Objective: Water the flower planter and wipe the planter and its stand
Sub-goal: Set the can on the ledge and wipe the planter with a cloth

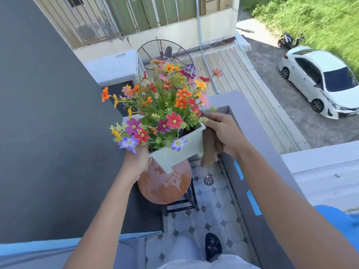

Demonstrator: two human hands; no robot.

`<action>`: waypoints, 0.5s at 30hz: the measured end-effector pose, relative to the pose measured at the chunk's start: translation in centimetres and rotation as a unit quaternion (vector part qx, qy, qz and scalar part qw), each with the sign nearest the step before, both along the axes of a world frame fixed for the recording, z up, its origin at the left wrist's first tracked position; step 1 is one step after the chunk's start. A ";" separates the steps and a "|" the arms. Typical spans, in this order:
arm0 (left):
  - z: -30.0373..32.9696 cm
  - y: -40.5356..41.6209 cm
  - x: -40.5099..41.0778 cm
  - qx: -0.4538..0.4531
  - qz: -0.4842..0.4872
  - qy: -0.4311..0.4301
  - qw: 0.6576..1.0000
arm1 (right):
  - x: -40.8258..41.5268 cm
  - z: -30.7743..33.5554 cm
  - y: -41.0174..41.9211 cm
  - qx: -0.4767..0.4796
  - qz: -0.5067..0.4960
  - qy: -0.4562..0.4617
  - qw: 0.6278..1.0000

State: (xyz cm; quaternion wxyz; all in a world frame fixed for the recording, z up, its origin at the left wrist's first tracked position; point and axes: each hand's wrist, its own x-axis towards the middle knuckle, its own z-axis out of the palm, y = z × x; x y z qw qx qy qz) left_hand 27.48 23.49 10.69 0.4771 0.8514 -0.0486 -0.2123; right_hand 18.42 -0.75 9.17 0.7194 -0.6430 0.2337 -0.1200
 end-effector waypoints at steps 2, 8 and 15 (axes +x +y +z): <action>-0.2 0.4 0.3 -0.011 0.036 0.014 0.999 | 1.0 -0.3 1.0 0.033 -0.006 -0.013 0.999; -0.6 1.2 3.0 -0.055 0.130 0.028 0.990 | 2.6 -2.9 5.2 -0.024 -0.026 -0.025 0.999; -1.4 0.5 6.1 -0.110 0.155 0.053 0.980 | 5.6 -6.3 13.0 -0.043 -0.003 -0.042 0.998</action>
